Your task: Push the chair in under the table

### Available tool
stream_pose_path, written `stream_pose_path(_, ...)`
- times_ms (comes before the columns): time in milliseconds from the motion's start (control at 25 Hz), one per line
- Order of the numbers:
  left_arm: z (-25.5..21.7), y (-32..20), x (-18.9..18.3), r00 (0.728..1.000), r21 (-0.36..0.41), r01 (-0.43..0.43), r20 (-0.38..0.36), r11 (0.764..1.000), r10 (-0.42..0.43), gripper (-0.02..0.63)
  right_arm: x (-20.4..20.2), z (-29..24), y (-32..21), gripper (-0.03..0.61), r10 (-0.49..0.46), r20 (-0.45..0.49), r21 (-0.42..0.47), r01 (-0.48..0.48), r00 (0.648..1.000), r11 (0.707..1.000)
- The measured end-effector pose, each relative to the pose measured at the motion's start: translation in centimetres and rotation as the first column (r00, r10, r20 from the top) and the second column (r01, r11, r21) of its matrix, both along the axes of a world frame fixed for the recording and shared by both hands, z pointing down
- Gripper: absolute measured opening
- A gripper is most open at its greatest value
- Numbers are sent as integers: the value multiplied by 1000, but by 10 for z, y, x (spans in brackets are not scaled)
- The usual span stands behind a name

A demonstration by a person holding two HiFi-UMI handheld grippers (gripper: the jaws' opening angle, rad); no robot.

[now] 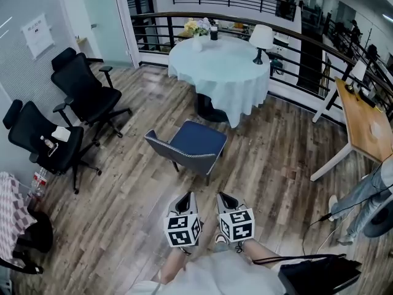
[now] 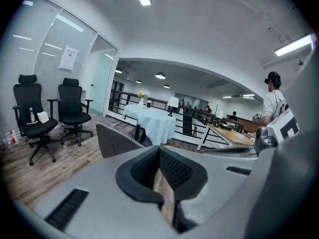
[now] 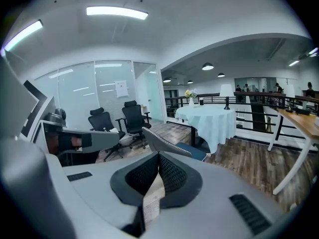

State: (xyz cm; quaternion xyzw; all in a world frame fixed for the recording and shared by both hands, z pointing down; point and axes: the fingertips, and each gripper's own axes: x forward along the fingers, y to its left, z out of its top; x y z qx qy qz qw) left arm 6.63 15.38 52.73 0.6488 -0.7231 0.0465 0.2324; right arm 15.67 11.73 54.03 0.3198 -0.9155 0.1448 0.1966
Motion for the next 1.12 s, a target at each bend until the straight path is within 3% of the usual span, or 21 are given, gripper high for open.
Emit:
stream_pose_path(840, 5, -100, -10, 995, -17, 100, -8, 995, -100, 3, -19, 14, -95, 17, -217, -33, -65, 215, 976, 974)
stream_pose_path(1120, 9, -117, -4, 995, -25, 98, 1, 995, -98, 3, -26, 13, -111, 17, -281, -71, 12, 283, 957, 959)
